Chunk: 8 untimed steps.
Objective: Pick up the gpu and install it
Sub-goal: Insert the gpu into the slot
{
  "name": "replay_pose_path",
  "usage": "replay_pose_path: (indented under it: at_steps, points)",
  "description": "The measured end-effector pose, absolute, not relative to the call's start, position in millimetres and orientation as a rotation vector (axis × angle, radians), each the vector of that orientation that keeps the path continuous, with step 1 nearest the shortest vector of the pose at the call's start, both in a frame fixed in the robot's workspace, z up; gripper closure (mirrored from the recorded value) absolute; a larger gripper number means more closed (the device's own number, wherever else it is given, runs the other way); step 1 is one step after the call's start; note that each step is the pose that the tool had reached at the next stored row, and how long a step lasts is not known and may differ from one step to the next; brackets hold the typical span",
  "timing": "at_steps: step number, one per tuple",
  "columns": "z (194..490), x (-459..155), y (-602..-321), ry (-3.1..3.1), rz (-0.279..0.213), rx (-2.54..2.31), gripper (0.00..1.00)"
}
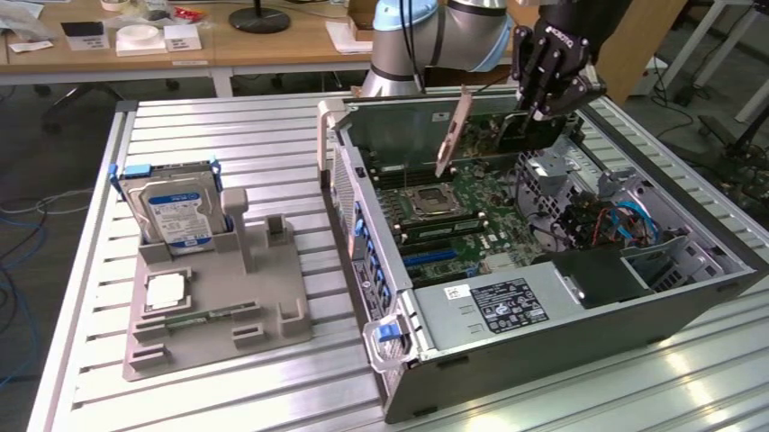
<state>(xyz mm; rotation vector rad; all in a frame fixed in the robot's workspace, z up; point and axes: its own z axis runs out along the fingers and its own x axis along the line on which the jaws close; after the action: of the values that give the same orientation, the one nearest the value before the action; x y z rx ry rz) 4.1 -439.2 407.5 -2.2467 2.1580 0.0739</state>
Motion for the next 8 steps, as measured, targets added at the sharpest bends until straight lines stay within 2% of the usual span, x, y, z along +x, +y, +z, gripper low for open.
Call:
replay_pose_path:
  at_steps: [8]
  points:
    - [400.0,3.7,-439.2,2.173,0.028,-2.263,0.73]
